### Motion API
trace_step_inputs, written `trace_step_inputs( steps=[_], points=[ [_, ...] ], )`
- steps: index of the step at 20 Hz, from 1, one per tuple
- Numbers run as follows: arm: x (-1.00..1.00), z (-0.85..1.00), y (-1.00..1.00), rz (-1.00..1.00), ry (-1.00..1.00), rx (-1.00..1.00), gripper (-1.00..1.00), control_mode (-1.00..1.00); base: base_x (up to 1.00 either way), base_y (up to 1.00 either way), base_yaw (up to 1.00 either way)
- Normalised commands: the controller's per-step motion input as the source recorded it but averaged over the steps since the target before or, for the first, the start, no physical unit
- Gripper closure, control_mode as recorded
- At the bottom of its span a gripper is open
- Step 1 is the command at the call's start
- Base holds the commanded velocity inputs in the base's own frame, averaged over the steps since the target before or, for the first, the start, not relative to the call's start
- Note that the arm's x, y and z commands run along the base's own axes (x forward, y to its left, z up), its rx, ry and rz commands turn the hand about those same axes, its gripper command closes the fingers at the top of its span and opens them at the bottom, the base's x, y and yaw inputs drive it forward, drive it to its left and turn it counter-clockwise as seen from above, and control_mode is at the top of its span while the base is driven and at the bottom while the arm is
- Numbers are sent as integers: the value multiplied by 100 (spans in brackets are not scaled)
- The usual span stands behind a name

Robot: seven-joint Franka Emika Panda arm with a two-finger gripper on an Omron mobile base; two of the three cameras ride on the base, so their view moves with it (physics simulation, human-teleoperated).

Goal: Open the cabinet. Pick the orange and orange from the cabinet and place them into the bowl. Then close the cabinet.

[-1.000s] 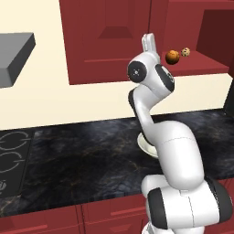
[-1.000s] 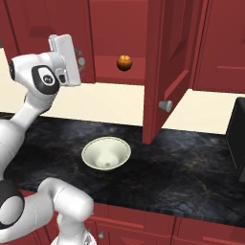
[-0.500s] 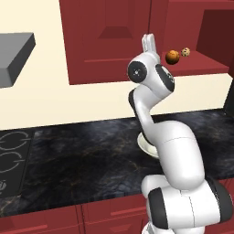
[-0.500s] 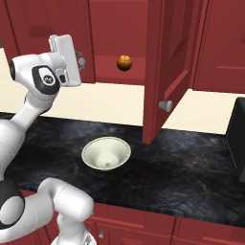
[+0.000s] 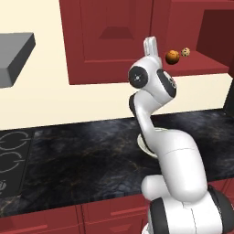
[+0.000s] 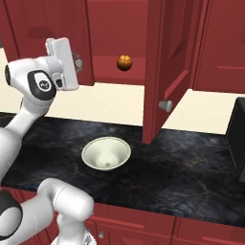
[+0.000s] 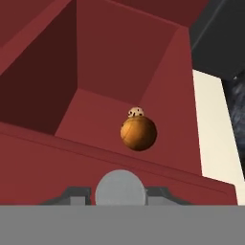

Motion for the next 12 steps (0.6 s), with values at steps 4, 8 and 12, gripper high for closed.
trace_step_inputs(
  steps=[4,8,12],
  points=[
    [-35,0,40,0,0,0,100,-100,0,0,0],
    [-53,0,56,0,0,0,100,-100,0,0,0],
    [-61,0,59,0,0,0,100,-100,0,0,0]
  ],
)
